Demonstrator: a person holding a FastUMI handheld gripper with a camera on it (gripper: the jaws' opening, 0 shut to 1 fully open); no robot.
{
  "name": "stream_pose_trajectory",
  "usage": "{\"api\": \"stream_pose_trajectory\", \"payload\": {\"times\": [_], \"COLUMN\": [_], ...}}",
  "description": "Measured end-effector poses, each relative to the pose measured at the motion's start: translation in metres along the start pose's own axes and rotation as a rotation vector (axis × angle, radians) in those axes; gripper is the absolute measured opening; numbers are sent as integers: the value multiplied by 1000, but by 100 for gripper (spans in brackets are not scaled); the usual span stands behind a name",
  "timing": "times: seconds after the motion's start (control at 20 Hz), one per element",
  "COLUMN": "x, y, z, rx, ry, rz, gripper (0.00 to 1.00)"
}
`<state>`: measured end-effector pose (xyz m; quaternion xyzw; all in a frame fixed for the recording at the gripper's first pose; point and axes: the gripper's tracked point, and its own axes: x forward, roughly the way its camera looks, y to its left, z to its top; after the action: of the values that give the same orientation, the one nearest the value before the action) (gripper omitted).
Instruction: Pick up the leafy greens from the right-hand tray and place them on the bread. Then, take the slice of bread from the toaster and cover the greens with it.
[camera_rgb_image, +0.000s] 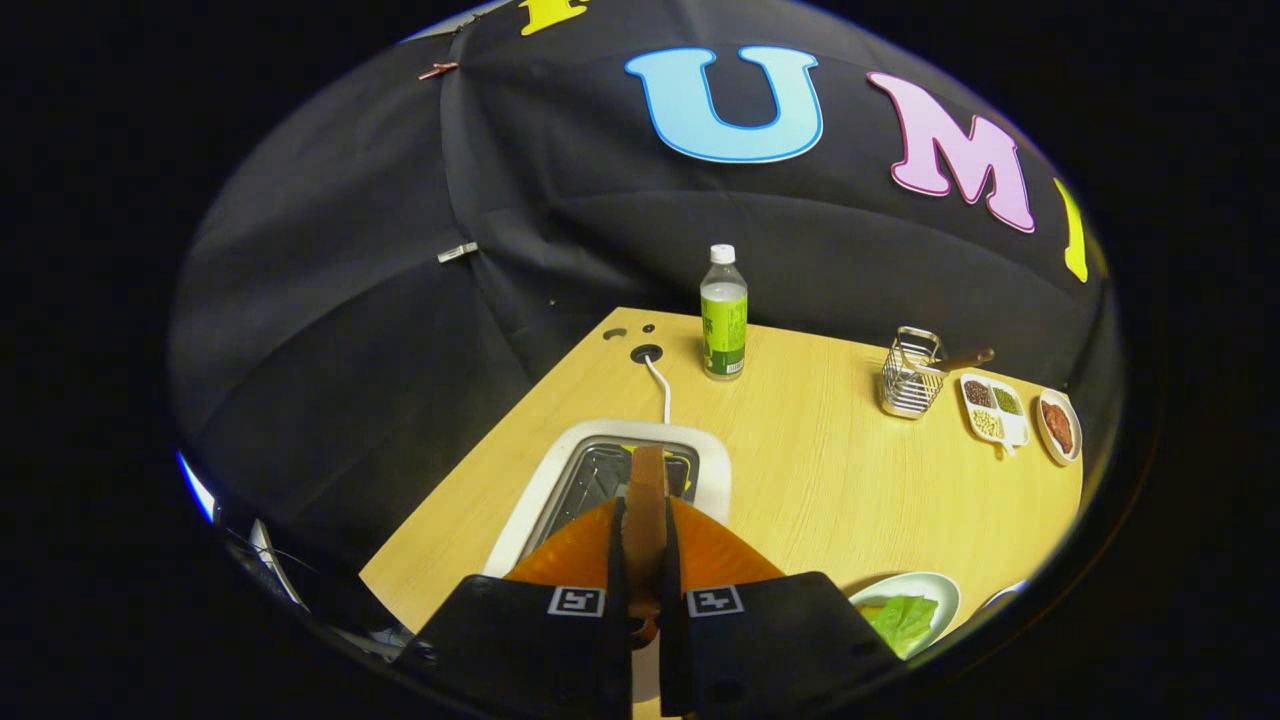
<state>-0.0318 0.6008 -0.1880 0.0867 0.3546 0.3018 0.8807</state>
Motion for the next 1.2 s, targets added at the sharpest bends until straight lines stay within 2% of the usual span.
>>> {"api": "stream_pose_trajectory", "payload": {"times": [0.5,0.8,1.0,1.2], "x": [-75,-130,-160,-173], "y": [-7,-49,-97,-154], "z": [75,100,86,38], "rx": [29,55,72,108], "ry": [-189,-276,-291,-243], "rz": [77,45,-19,-113], "gripper": [15,15,15,15]}}
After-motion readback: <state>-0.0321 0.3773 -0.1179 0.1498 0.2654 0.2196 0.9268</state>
